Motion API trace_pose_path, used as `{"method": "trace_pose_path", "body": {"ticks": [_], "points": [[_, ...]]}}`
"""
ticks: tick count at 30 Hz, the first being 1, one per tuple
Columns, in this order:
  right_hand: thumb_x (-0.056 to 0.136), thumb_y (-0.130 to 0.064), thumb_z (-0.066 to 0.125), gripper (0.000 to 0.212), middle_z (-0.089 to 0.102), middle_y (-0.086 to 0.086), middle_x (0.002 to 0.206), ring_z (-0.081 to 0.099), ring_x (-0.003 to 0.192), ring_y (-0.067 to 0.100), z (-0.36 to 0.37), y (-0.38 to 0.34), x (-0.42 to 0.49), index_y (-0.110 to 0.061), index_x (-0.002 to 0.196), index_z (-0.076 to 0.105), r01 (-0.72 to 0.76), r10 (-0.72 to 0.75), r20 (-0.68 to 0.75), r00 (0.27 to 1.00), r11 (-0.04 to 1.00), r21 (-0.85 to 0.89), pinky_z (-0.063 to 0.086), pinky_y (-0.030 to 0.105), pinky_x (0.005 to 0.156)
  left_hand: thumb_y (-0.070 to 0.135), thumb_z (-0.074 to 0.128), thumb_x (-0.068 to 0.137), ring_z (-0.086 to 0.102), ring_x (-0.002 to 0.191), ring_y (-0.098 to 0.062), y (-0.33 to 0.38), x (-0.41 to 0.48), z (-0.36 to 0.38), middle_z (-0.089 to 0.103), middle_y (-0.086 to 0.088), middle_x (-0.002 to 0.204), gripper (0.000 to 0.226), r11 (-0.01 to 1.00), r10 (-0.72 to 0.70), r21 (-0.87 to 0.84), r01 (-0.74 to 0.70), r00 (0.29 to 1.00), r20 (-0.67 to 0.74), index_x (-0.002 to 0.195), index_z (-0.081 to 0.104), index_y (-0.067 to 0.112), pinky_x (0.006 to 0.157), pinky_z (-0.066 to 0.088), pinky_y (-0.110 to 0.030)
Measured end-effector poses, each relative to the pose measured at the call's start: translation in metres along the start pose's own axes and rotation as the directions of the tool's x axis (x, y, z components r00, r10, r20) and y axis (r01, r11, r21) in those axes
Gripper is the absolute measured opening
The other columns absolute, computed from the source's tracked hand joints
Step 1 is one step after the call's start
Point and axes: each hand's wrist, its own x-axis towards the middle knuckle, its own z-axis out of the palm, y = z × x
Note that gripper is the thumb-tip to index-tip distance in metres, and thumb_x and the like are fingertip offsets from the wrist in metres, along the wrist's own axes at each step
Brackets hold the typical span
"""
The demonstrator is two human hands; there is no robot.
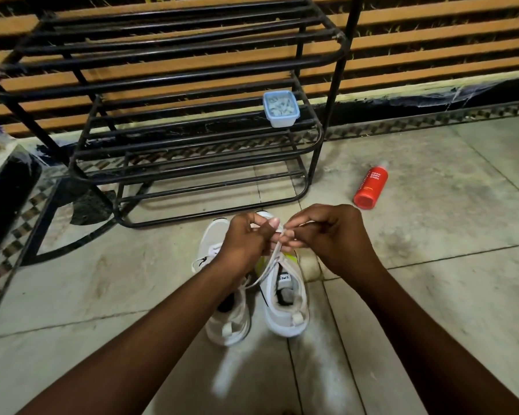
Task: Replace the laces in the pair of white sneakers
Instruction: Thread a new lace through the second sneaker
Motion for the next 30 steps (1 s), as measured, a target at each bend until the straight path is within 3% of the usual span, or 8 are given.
{"method": "trace_pose_path", "body": {"ticks": [2,4,8,12,16,20,26,30], "points": [[0.079,0.007,0.07,0.02,0.075,0.0,0.077,0.075,0.071,0.022,0.0,0.004,0.006,-0.011,0.079,0.078,0.093,-0.104,-0.06,0.993,0.983,-0.16,0.062,0.049,0.072,0.016,0.051,0.107,0.074,0.065,-0.031,0.002,-0.002,0.002,0.075,-0.02,0.076,0.023,1.0,-0.003,-0.006,0.003,0.997,0.076,0.109,0.049,-0.007,0.07,0.064,-0.043],[0.077,0.004,0.072,0.022,0.074,-0.007,0.077,0.073,0.071,0.017,0.0,0.007,0.009,-0.017,0.077,0.078,0.135,-0.161,-0.102,0.982,0.964,-0.229,0.061,0.046,0.069,0.02,0.045,0.11,0.073,0.064,-0.025,0.002,-0.003,0.0,0.075,-0.017,0.076,0.028,0.999,-0.009,0.042,0.004,0.993,0.116,0.113,0.047,-0.008,0.062,0.061,-0.031],[0.078,-0.001,0.075,0.021,0.071,-0.012,0.078,0.069,0.074,0.011,0.004,0.014,0.008,-0.022,0.077,0.074,0.186,-0.232,-0.11,0.966,0.928,-0.324,0.053,0.019,0.061,0.027,0.043,0.11,0.06,0.051,-0.013,-0.003,-0.007,0.003,0.065,-0.005,0.062,0.028,0.996,-0.039,0.083,0.032,0.996,0.085,0.098,0.052,0.004,0.05,0.045,-0.02],[0.078,-0.001,0.074,0.021,0.067,-0.013,0.076,0.065,0.075,0.01,0.002,0.021,0.008,-0.022,0.079,0.071,0.151,-0.19,-0.071,0.979,0.916,-0.371,0.047,0.015,0.064,0.028,0.048,0.109,0.05,0.062,-0.017,-0.014,-0.005,0.002,0.055,0.0,0.063,0.026,0.998,-0.07,0.0,0.07,0.994,0.084,0.087,0.052,0.014,0.072,0.041,-0.035],[0.082,0.003,0.071,0.03,0.068,-0.004,0.083,0.065,0.079,0.011,0.002,0.026,0.005,-0.024,0.093,0.078,0.112,-0.099,0.054,0.994,0.924,-0.367,0.047,0.015,0.069,0.024,0.062,0.102,0.053,0.068,-0.019,-0.017,-0.007,-0.004,0.061,-0.008,0.073,0.023,0.997,-0.007,0.075,-0.002,0.993,0.117,0.08,0.06,0.018,0.062,0.043,-0.028],[0.087,-0.003,0.071,0.024,0.071,-0.001,0.085,0.067,0.08,0.009,0.001,0.032,0.005,-0.021,0.098,0.081,0.035,0.0,0.09,0.996,0.926,-0.376,0.049,0.023,0.073,0.008,0.073,0.091,0.063,0.076,-0.033,-0.019,-0.007,-0.007,0.072,-0.027,0.083,0.021,0.998,0.053,0.029,-0.054,0.998,0.031,0.076,0.064,-0.003,0.075,0.051,-0.037],[0.08,-0.01,0.082,0.011,0.076,-0.006,0.077,0.069,0.07,0.011,-0.002,0.031,0.006,-0.017,0.088,0.082,0.002,0.039,0.101,0.994,0.925,-0.379,0.054,0.023,0.07,0.008,0.086,0.08,0.074,0.078,-0.044,-0.022,-0.006,-0.015,0.076,-0.021,0.077,0.025,0.984,0.134,0.118,-0.13,0.99,-0.03,0.072,0.07,-0.01,0.071,0.062,-0.034],[0.074,-0.016,0.087,0.01,0.074,-0.006,0.068,0.067,0.063,0.009,0.002,0.033,0.009,-0.018,0.082,0.081,-0.012,0.056,0.097,0.994,0.913,-0.408,0.053,0.022,0.066,-0.001,0.084,0.08,0.076,0.075,-0.034,-0.025,-0.004,-0.015,0.076,-0.017,0.079,0.018,0.964,0.19,0.2,-0.176,0.98,-0.052,0.073,0.069,-0.007,0.074,0.062,-0.041]]}}
